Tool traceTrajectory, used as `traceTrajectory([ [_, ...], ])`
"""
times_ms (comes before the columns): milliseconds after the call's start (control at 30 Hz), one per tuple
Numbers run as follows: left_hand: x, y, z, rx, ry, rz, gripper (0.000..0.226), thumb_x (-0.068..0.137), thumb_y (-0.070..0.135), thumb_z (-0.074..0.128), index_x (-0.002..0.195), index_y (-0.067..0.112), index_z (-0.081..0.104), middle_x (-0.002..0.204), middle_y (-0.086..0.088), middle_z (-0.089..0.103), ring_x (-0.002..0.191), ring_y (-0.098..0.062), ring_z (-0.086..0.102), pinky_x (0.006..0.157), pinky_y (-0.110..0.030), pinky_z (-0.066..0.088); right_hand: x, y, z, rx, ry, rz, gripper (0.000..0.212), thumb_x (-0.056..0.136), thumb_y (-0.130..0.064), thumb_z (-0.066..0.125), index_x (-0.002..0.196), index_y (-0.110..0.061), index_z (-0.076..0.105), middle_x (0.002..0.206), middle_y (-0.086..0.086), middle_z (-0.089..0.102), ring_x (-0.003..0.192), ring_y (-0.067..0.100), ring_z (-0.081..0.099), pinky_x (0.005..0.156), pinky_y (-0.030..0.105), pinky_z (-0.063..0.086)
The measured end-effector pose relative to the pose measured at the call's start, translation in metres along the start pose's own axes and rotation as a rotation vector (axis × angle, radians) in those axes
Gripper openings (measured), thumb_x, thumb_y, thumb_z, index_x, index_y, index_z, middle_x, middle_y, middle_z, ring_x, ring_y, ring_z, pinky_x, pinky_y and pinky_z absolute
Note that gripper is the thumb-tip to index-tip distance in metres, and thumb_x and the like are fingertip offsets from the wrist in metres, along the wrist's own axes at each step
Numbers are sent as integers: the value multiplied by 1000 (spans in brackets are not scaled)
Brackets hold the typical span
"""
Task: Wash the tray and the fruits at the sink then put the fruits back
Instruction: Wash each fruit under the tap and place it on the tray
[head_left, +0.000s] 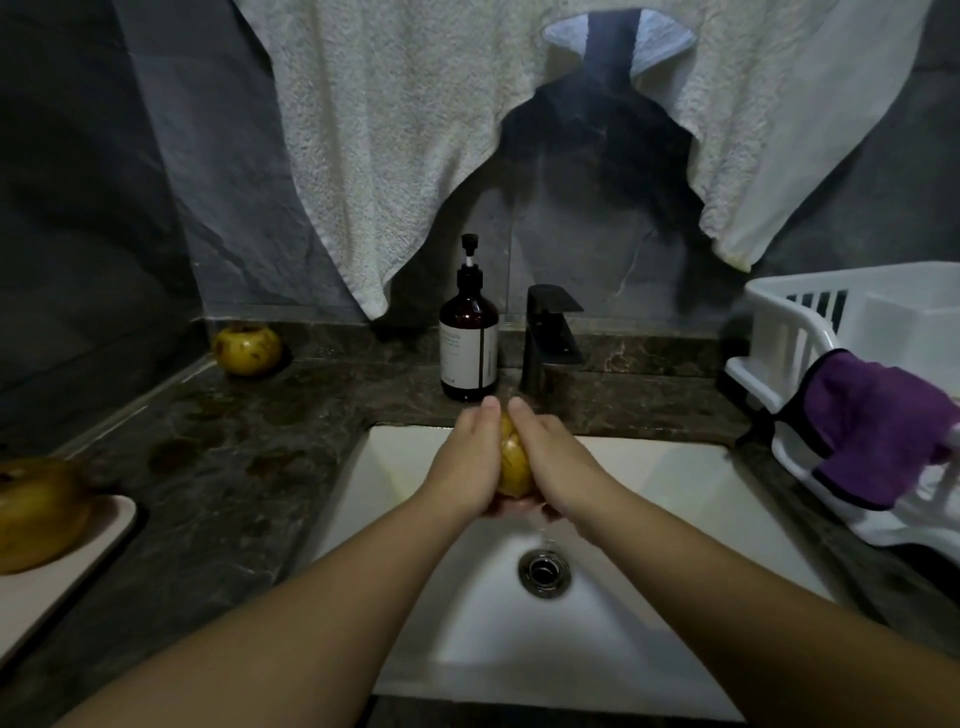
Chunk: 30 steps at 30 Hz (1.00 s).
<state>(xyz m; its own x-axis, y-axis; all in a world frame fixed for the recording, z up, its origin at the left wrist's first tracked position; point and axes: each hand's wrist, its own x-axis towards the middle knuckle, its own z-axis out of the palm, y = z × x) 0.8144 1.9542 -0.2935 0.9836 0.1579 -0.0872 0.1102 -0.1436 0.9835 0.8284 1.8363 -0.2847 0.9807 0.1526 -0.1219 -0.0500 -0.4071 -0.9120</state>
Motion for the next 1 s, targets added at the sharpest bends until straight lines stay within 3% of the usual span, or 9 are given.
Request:
traceTrajectory([
  [133,-3,2,-3,-103,-123,-155,62,96,79,37,119,28,62,79,-7,71,57,-17,66,49,-25,51,9,13,-8,-136,52,-234,56,94,-75,40,136,-40,47,121,0,64,96,17,66,69,31,54],
  [233,2,-1,-1,13,6,24,44,98,71,44,121,35,56,101,-6,71,75,-21,73,57,-35,61,10,7,-1,190,-56,14,58,93,-77,37,126,-34,57,97,8,71,72,22,69,51,26,44],
  [367,-2,1,-2,-75,-77,-142,56,96,77,37,116,30,62,75,-8,75,53,-21,69,52,-29,54,16,15,1,-47,77,-182,43,95,-71,41,126,-43,51,112,-1,65,91,16,66,61,28,50],
  [500,3,0,-1,38,-28,-10,55,91,79,37,115,34,59,97,-10,73,73,-29,74,60,-40,60,9,10,1,89,-15,-75,45,94,-73,39,121,-39,54,96,7,70,63,20,66,43,25,42],
  [600,2,1,-4,-48,-115,-102,63,99,75,30,120,25,61,82,-15,75,58,-24,69,52,-28,53,15,14,-1,-15,54,-206,33,97,-66,44,118,-44,54,104,0,66,71,14,69,44,23,48],
  [733,5,0,-3,38,-43,-23,50,101,70,32,115,31,59,91,-13,74,66,-27,73,50,-29,52,12,12,1,74,-20,-103,43,93,-71,41,119,-41,55,95,12,71,58,21,68,43,24,43],
  [800,2,3,-2,-40,-76,-99,56,101,71,30,117,26,60,76,-13,73,56,-23,67,49,-26,49,14,12,-1,23,56,-186,29,97,-64,46,119,-47,53,108,7,66,75,23,71,50,26,48],
  [933,3,0,-1,27,4,2,39,102,65,34,109,34,57,103,-13,68,76,-29,71,57,-33,53,12,11,1,58,-18,-109,45,94,-71,39,122,-39,54,93,12,71,60,20,65,44,25,41],
  [1000,2,3,0,-16,17,-9,40,102,63,33,106,32,58,105,-17,69,69,-29,68,58,-36,55,10,8,1,20,54,-217,42,87,-72,44,118,-45,55,104,5,67,72,19,69,49,29,49],
])
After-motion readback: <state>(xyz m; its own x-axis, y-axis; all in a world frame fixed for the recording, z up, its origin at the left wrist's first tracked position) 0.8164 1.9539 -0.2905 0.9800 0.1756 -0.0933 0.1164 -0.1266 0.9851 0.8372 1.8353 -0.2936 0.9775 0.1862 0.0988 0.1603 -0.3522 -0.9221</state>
